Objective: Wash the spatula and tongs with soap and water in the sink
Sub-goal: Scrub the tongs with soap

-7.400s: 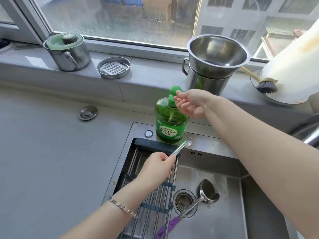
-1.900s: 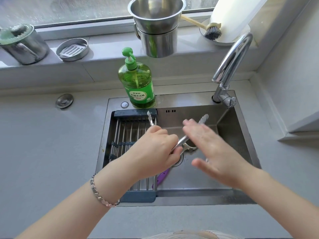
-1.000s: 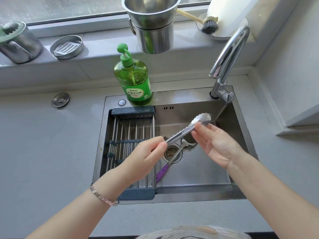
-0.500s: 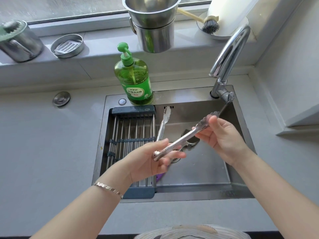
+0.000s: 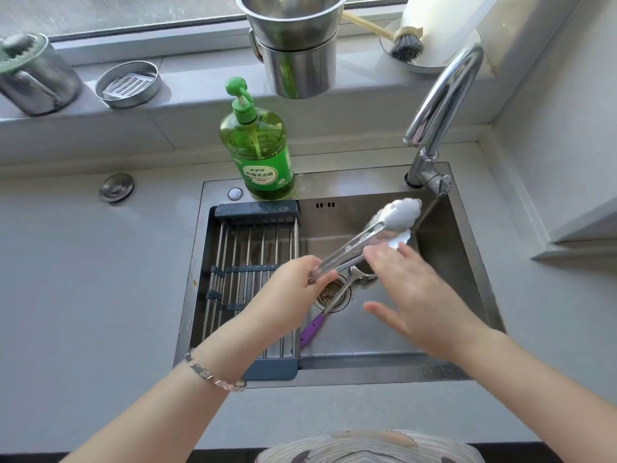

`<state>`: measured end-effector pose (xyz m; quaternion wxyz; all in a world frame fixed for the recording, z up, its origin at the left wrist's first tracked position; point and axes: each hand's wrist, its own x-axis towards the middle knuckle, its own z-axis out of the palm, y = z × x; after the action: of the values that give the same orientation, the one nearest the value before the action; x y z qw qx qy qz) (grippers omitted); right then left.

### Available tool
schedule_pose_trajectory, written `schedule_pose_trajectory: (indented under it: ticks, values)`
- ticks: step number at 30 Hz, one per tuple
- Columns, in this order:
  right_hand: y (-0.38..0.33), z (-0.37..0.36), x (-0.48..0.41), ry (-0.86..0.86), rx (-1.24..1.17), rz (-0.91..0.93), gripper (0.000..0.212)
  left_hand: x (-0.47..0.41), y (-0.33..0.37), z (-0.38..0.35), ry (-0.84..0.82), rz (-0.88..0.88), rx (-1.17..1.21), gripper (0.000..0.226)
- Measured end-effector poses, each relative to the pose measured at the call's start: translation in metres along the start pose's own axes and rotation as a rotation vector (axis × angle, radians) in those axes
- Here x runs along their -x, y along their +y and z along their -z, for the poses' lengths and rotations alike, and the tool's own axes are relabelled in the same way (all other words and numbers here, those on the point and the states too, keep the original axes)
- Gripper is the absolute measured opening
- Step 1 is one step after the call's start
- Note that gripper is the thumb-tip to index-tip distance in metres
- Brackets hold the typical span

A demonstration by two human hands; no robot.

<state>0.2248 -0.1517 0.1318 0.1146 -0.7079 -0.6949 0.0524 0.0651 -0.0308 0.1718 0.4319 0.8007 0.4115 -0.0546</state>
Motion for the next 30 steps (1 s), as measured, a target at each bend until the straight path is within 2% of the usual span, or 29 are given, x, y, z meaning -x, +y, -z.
schedule_pose_trajectory:
  ticks: [3, 7, 11, 15, 19, 23, 27, 28, 30]
  values:
    - [0.011, 0.000, -0.001, 0.023, 0.068, -0.161, 0.076, -0.001, -0.003, 0.001, 0.010, -0.012, 0.049, 0.033]
    - [0.000, -0.010, 0.001, 0.029, 0.116, -0.014, 0.074, 0.000, -0.009, -0.006, -0.007, 0.018, 0.139, 0.030]
    - [0.013, -0.004, -0.002, 0.040, 0.105, -0.116, 0.075, -0.001, -0.016, -0.010, 0.011, 0.073, 0.224, 0.039]
    - [0.004, -0.010, 0.001, 0.044, 0.102, -0.036, 0.073, -0.001, -0.015, -0.011, 0.005, 0.083, 0.252, 0.038]
    - [0.017, -0.001, -0.003, 0.058, 0.080, -0.137, 0.073, -0.003, -0.014, -0.012, 0.009, 0.107, 0.310, 0.036]
    - [0.001, -0.008, 0.001, 0.033, 0.087, -0.058, 0.075, -0.003, -0.011, -0.013, -0.005, 0.120, 0.328, 0.032]
    - [-0.002, -0.003, -0.005, 0.084, 0.072, -0.242, 0.080, -0.002, -0.008, -0.012, -0.086, 0.127, 0.290, 0.023]
    - [-0.009, -0.004, -0.007, 0.090, 0.046, -0.213, 0.081, -0.002, -0.007, -0.012, -0.111, 0.127, 0.293, 0.021]
    - [-0.031, -0.006, -0.007, -0.008, -0.091, -0.029, 0.085, -0.003, -0.004, -0.012, -0.163, 0.099, 0.325, 0.020]
